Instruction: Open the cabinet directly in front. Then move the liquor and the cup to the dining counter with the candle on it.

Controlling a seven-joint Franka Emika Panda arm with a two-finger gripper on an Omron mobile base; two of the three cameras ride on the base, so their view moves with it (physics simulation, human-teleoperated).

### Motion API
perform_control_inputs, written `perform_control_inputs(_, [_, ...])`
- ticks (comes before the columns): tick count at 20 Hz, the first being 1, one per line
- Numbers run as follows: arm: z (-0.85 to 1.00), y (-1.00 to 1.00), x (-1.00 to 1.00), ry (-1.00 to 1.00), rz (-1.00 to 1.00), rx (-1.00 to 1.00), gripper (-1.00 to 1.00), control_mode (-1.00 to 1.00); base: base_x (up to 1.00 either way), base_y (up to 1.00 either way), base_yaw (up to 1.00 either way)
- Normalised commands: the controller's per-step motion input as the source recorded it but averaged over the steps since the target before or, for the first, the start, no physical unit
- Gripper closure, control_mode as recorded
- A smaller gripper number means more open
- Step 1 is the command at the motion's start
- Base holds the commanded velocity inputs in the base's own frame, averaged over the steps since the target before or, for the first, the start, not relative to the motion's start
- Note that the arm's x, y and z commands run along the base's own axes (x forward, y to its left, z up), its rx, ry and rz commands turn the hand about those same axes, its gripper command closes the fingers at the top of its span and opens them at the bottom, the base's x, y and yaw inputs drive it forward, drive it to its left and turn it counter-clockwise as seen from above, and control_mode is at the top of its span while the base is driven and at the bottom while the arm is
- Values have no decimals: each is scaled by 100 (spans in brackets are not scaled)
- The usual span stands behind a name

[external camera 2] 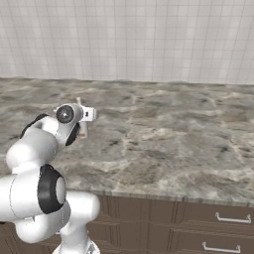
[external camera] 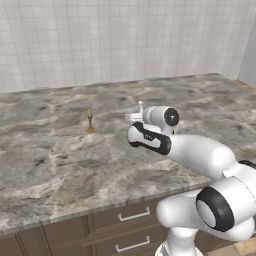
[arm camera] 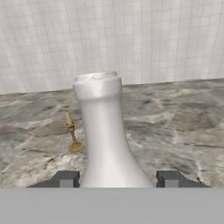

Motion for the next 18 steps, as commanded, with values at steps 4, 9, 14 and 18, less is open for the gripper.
perform_control_inputs(4, [0,0,0,-6,0,2,100,-100,0,0,0])
perform_control_inputs(9, [-6,0,0,0,0,0,100,-100,0,0,0])
perform_control_inputs(14, [-17,0,0,0,0,2,100,-100,0,0,0])
perform_control_inputs(18, [-6,0,3,0,0,1,100,-100,0,0,0])
